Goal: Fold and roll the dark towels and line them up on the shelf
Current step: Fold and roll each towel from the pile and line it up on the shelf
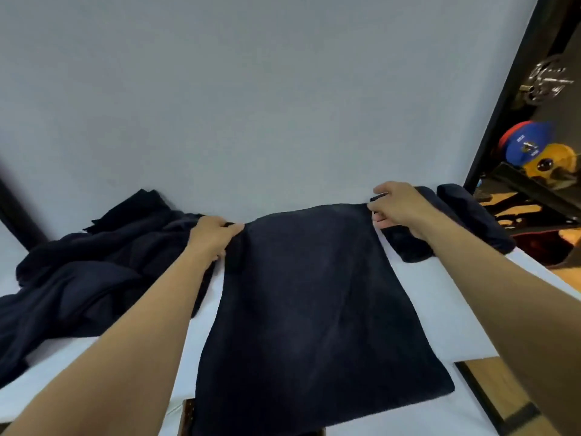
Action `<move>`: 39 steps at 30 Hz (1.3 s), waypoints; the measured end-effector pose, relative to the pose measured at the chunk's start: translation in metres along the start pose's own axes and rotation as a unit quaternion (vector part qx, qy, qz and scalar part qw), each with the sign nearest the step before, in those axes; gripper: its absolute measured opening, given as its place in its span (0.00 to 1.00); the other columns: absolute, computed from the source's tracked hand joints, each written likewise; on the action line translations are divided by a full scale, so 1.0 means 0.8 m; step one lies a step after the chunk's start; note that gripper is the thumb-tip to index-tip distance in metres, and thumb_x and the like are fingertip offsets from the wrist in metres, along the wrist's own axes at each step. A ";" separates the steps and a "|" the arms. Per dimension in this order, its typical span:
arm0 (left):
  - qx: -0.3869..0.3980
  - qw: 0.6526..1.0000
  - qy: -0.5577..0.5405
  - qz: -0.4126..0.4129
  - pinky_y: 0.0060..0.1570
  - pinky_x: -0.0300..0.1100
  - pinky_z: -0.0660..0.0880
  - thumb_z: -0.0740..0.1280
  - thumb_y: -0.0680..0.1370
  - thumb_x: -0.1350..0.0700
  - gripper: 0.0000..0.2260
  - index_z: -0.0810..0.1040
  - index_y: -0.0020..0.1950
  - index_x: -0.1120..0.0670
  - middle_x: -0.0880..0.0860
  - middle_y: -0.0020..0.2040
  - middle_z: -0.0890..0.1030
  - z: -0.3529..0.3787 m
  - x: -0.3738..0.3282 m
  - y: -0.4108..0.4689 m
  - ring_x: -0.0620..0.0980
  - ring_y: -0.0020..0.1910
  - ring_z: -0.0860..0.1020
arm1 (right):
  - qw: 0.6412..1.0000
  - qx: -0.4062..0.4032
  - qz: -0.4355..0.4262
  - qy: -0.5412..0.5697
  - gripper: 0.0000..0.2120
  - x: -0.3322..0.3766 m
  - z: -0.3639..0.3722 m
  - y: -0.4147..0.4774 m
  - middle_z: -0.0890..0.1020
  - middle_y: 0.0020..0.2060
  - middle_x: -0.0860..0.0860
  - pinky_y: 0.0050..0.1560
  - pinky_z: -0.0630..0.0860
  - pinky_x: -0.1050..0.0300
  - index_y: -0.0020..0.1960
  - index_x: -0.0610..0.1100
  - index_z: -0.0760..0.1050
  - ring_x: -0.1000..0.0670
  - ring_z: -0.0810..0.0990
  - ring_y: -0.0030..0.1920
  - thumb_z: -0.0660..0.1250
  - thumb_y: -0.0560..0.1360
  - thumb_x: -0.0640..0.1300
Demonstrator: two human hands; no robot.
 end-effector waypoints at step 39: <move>-0.027 0.878 -0.464 0.116 0.47 0.48 0.82 0.70 0.76 0.67 0.05 0.81 0.51 0.61 0.59 0.53 0.81 -0.154 -0.121 -0.157 0.57 0.52 0.82 | 0.891 -0.021 -0.118 0.438 0.05 0.135 -0.093 -0.153 0.79 0.48 0.47 0.44 0.82 0.53 0.49 0.43 0.81 0.49 0.80 0.41 0.66 0.77 0.38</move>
Point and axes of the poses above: each hand's wrist, its own y-axis towards the middle knuckle, its own z-axis out of the palm, x = y × z, the point moved 10 cm from there along y, towards the middle knuckle
